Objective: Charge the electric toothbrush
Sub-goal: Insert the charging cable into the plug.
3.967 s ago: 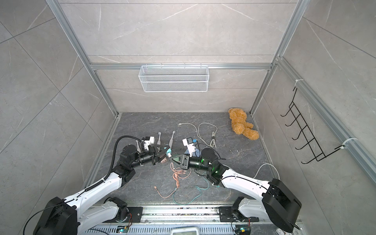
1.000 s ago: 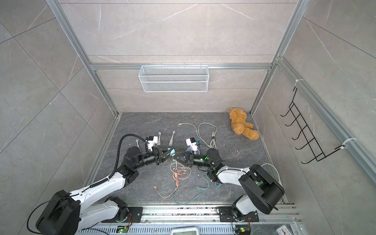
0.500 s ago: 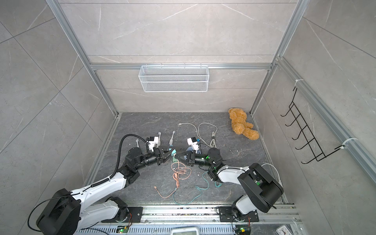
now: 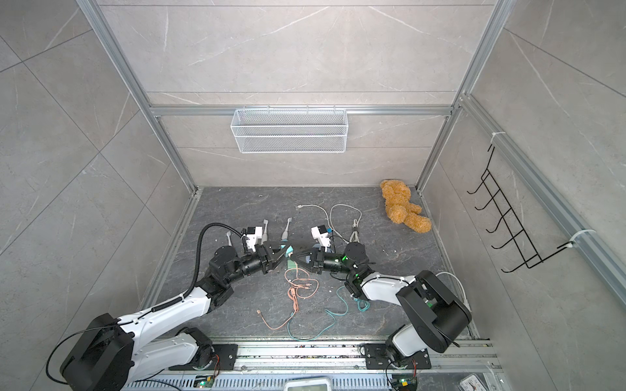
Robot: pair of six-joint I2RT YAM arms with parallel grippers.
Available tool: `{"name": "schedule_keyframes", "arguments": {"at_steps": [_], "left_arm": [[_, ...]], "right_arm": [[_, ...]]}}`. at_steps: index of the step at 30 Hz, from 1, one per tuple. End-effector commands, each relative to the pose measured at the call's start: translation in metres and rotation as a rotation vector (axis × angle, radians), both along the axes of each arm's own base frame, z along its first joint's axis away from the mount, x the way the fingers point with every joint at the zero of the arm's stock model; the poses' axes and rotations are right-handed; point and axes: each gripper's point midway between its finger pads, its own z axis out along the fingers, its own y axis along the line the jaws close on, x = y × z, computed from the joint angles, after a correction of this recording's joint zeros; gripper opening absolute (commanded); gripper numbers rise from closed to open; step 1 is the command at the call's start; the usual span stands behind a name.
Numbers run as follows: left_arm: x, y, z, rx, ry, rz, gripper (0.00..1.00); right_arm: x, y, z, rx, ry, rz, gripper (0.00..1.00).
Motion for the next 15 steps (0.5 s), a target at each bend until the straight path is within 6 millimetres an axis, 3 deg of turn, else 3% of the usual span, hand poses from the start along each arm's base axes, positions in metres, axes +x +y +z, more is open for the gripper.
{"name": "schedule_keyframes", "arguments": {"at_steps": [1, 5, 9, 15], "left_arm": [[-0.034, -0.009, -0.006, 0.069, 0.029, -0.117, 0.0], [-0.01, 0.017, -0.022, 0.12, 0.135, 0.066, 0.0], [0.005, 0.031, -0.023, 0.103, 0.189, 0.154, 0.0], [0.019, 0.028, -0.024, 0.043, 0.235, 0.198, 0.0]], "right_arm": [[0.029, -0.021, 0.001, -0.088, -0.119, -0.213, 0.25], [0.024, -0.041, -0.033, -0.323, -0.191, -0.275, 0.4], [0.024, -0.054, -0.05, -0.441, -0.267, -0.338, 0.52], [0.019, -0.023, -0.049, -0.511, -0.424, -0.317, 0.63]]}}
